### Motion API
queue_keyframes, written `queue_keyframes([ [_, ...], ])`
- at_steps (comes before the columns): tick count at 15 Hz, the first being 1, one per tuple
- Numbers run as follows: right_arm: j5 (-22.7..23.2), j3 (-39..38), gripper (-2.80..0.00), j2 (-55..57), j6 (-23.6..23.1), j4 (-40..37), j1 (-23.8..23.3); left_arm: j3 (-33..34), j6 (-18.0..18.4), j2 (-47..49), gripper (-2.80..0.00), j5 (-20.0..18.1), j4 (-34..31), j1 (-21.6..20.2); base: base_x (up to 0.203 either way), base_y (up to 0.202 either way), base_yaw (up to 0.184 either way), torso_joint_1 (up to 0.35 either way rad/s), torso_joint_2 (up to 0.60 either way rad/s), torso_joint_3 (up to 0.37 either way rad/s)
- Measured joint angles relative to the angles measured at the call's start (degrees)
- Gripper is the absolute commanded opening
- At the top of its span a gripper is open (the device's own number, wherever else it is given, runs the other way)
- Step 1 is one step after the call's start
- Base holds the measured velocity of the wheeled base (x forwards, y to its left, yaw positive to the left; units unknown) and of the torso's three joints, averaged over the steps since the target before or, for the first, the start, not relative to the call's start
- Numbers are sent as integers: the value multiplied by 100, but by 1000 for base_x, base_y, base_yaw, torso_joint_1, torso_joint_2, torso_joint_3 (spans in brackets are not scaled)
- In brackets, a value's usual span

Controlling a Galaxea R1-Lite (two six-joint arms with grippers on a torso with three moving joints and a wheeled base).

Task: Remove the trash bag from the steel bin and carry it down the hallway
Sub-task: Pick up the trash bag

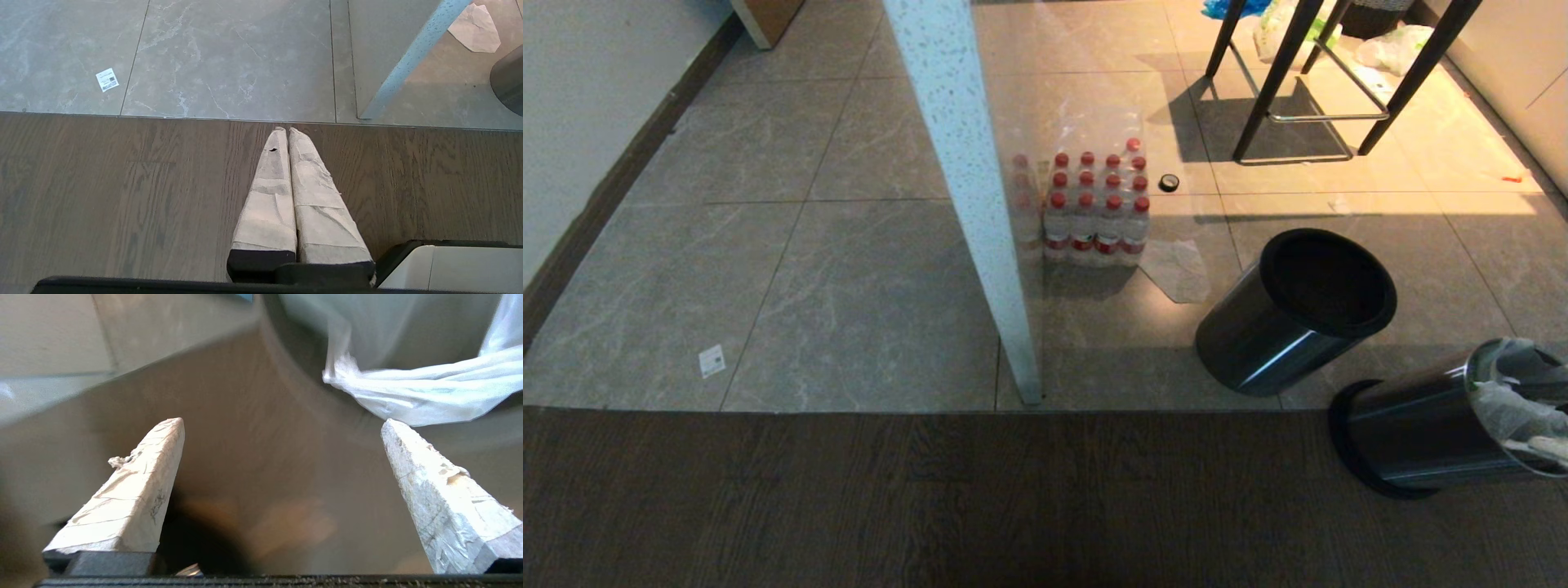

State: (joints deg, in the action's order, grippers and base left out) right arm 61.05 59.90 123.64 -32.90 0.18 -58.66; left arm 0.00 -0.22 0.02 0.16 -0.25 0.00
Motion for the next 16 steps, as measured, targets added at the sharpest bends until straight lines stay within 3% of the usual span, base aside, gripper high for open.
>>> queue_keyframes([
  [2, 488, 40, 0, 54, 38, 448, 39, 0, -2, 0, -280, 2, 1, 0, 0, 0, 0, 0, 0, 0],
  [9, 331, -153, 0, -14, 50, 465, 50, 0, 0, 0, -280, 0, -2, 0, 0, 0, 0, 0, 0, 0],
  [14, -327, 32, 0, -436, -515, 439, 17, 0, -2, 0, -280, -2, 1, 0, 0, 0, 0, 0, 0, 0],
  [16, -415, 38, 0, -628, -1052, 433, -51, 0, -2, 0, -280, -2, -1, 0, 0, 0, 0, 0, 0, 0],
])
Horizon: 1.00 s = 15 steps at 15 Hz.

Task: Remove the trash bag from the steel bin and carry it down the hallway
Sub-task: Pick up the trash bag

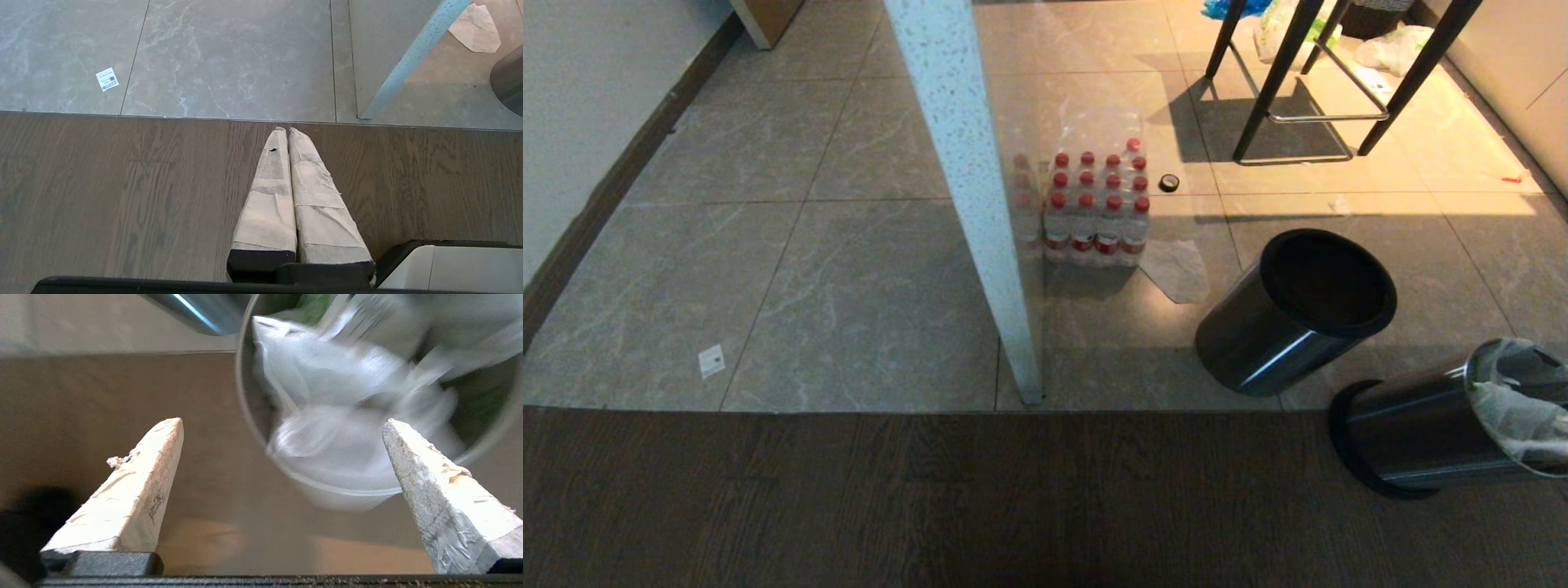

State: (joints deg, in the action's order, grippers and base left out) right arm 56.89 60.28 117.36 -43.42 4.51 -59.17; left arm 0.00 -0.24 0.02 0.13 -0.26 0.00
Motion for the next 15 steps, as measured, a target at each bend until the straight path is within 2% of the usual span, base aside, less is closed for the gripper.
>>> queue_keyframes([
  [2, -84, 27, 0, -80, -817, -178, -62, 0, 2, 0, -280, 2, -1, 0, 0, 0, 0, 0, 0, 0],
  [6, -183, 264, 0, -9, -2884, -927, -294, 0, 0, 0, -280, 2, 1, 0, 0, 0, 0, 0, 0, 0],
  [10, -286, 942, 0, 462, -4918, -1483, -425, 0, 0, 0, -280, 2, 1, 0, 0, 0, 0, 0, 0, 0],
  [12, -344, 1237, 0, 679, -5700, -1682, -467, 0, 2, 0, -280, 1, 1, 0, 0, 0, 0, 0, 0, 0],
  [15, -370, 1369, 0, 911, -6428, -1958, -546, 0, 0, 0, -280, 0, 0, 0, 0, 0, 0, 0, 0, 0],
])
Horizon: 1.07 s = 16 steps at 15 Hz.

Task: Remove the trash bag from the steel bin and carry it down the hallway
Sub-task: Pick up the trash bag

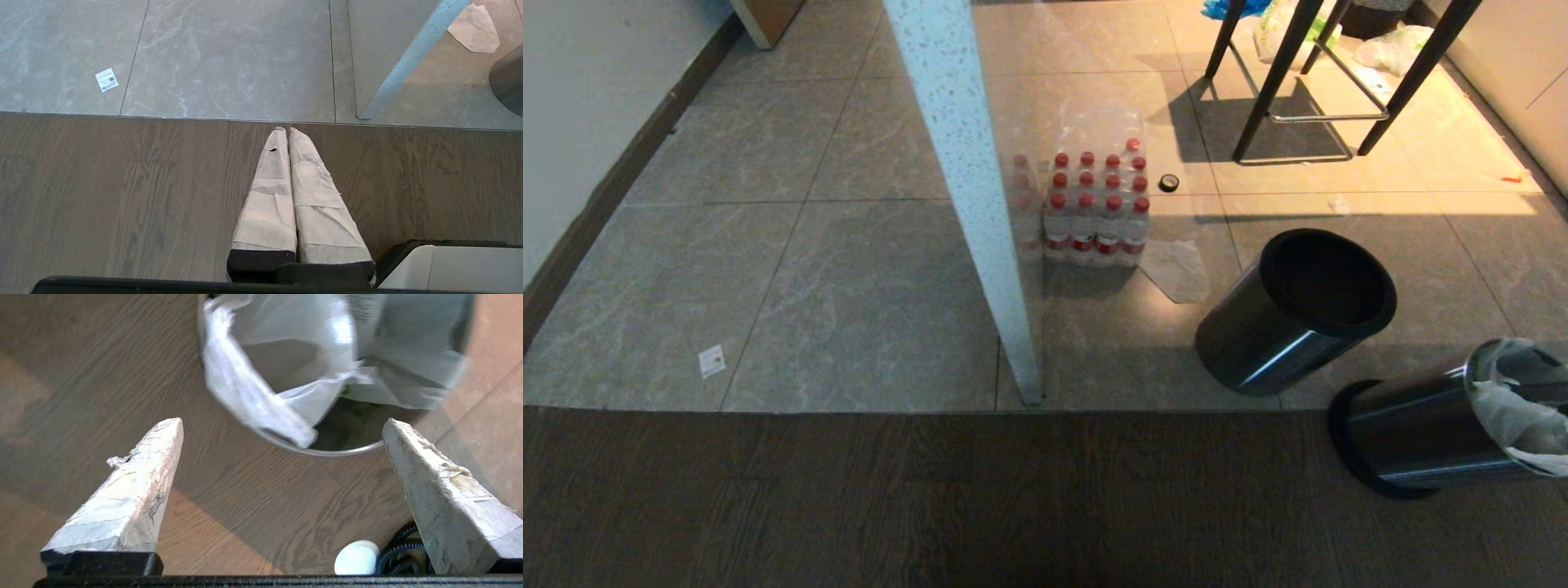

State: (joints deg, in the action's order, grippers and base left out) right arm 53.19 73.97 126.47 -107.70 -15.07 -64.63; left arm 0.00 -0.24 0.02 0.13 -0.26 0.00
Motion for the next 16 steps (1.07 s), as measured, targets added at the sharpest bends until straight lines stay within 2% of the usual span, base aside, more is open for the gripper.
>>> queue_keyframes([
  [2, -12, 104, 0, 149, -265, -175, -5, 0, 2, 0, -280, 0, -1, 0, 0, 0, 0, 0, 0, 0],
  [8, -96, 447, 0, 539, -200, -219, 74, 0, 0, 0, -280, 2, 2, 0, 0, 0, 0, 0, 0, 0],
  [16, 639, 924, 0, 809, 302, -308, 416, 0, 0, 0, -280, 0, -1, 0, 0, 0, 0, 0, 0, 0],
])
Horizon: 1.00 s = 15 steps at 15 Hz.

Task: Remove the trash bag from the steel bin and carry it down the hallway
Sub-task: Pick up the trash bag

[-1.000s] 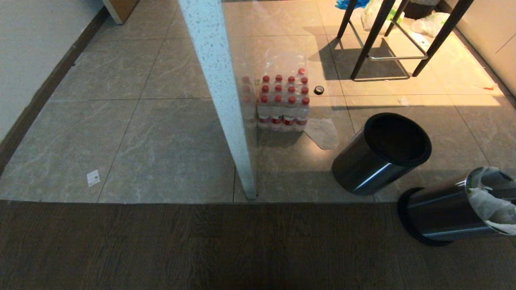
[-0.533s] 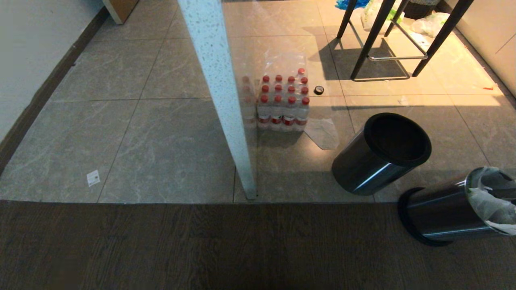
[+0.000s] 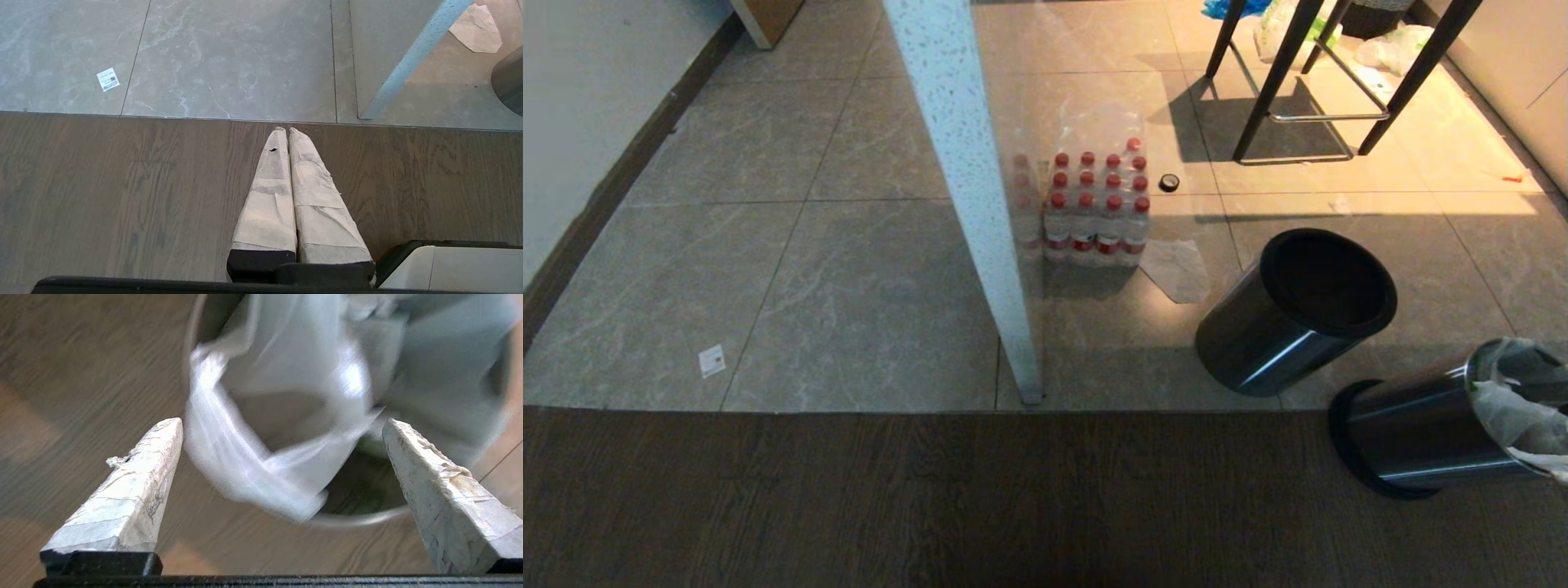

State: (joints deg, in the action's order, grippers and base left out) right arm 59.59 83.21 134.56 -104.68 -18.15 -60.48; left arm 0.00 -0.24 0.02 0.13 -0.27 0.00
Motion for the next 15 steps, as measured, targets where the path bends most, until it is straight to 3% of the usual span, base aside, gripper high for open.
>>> queue_keyframes([
  [5, -31, 269, 0, 132, -16, 21, 83, 0, 0, 0, -280, 1, 0, 0, 0, 0, 0, 0, 0, 0],
  [12, -801, 566, 0, 223, -27, -43, 70, 0, 0, 0, -280, 0, 0, 0, 0, 0, 0, 0, 0, 0],
  [15, -802, 664, 0, 280, 16, -31, 72, 0, 2, 0, -280, 2, 0, 0, 0, 0, 0, 0, 0, 0],
])
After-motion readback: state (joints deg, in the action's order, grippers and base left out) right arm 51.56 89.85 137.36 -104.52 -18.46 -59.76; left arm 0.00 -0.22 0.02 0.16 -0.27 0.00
